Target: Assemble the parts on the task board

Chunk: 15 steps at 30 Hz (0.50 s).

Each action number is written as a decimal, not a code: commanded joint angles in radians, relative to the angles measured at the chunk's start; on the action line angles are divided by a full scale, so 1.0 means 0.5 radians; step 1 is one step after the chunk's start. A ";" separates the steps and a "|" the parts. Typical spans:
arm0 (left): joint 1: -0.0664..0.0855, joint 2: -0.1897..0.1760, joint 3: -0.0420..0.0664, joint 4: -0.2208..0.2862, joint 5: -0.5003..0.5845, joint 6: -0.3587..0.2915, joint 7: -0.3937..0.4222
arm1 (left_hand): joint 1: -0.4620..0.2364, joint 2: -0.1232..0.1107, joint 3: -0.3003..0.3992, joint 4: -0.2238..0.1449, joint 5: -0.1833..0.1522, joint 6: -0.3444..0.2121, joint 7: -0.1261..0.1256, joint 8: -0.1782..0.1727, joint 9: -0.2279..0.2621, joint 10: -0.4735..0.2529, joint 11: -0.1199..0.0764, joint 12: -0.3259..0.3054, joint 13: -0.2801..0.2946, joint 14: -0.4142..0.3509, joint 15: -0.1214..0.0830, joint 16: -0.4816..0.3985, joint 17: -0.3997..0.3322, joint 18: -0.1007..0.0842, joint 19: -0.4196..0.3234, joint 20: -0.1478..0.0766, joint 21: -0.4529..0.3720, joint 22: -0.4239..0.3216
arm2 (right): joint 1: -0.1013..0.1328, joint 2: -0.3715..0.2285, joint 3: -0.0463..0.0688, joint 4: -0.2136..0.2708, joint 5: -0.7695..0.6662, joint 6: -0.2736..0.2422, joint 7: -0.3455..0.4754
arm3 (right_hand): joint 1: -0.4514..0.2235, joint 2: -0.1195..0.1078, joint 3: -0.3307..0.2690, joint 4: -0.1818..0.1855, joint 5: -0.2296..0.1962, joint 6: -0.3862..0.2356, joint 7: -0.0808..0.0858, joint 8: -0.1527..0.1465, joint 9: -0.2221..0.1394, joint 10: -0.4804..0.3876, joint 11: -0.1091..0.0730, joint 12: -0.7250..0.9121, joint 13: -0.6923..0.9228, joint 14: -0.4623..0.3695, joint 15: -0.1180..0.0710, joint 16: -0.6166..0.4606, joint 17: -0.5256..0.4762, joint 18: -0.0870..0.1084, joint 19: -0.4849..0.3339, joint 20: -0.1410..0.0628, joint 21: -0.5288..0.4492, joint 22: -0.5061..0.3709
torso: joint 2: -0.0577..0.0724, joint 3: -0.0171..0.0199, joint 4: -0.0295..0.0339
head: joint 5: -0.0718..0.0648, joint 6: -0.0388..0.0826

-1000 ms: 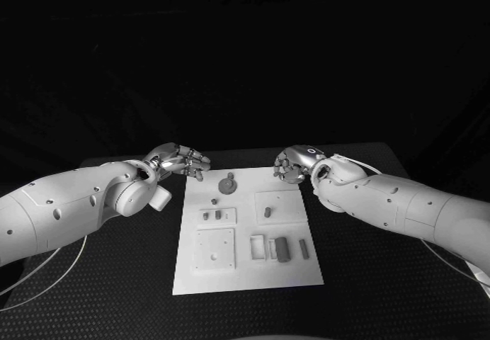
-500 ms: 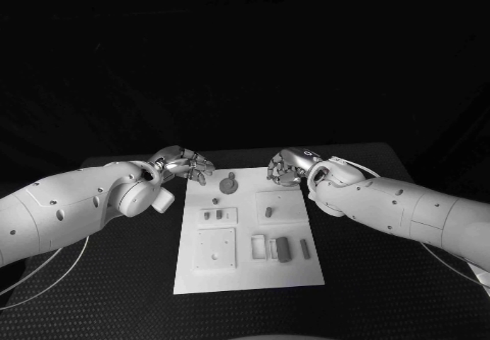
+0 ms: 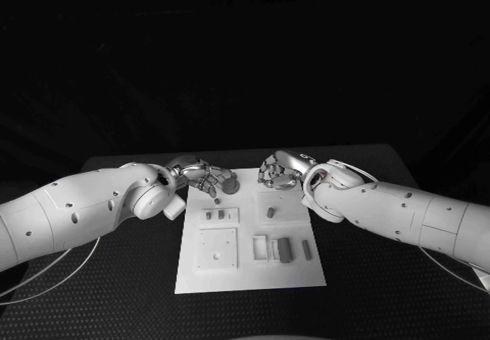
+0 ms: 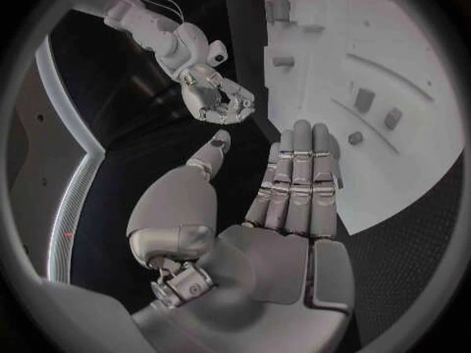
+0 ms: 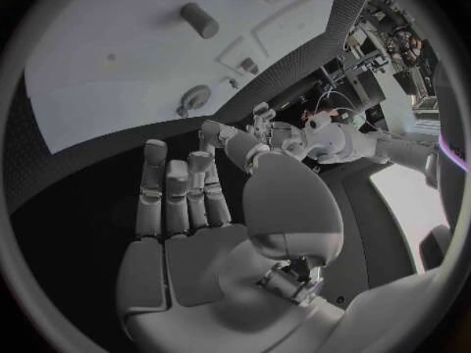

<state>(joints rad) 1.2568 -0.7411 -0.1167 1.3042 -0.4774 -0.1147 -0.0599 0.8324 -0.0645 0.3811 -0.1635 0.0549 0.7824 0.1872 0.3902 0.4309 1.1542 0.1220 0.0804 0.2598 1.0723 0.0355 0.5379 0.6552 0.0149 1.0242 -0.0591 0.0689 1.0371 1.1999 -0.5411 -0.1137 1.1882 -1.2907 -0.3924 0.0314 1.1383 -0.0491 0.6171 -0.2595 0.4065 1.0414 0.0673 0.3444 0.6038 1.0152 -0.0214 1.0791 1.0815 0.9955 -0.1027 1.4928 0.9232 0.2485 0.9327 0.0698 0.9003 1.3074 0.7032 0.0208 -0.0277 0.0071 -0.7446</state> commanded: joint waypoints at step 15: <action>0.003 0.087 -0.004 0.053 -0.037 0.069 -0.153 | -0.088 0.067 -0.080 -0.025 -0.011 0.071 -0.020 0.009 -0.021 0.030 -0.014 0.014 0.005 0.003 -0.004 -0.024 0.025 0.015 -0.001 -0.010 -0.002 -0.020 | 0.000 0.015 0.002 0.110 0.069 0.036 -0.003 | -0.014 0.020 0.012 -0.004 0.006 0.042 0.034 0.018 0.037 0.018 0.002 0.008 -0.004 0.001 -0.018 0.007 -0.003 0.027 0.014 0.004 0.007 0.034 | 0.001 -0.0014 0.004 | 0.014 0.001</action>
<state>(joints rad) 1.2569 -0.7006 -0.1190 1.3273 -0.4920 -0.1047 -0.1191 0.7920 -0.0343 0.3443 -0.1763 0.0550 0.8109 0.1766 0.3902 0.4214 1.1626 0.1136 0.0841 0.2609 1.0722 0.0355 0.5295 0.6665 0.0150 1.0241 -0.0590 0.0689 1.0279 1.1999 -0.5352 -0.1132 1.2393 -1.2642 -0.3857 0.0282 1.1299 -0.0488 0.6169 -0.2598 0.4064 1.0415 0.0672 0.3444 0.6038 1.0151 -0.0214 1.0790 1.0805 0.9990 -0.1037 1.4928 0.9233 0.2485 0.9326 0.0699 0.9003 1.3074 0.7033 0.0201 -0.0262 0.0133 -0.7425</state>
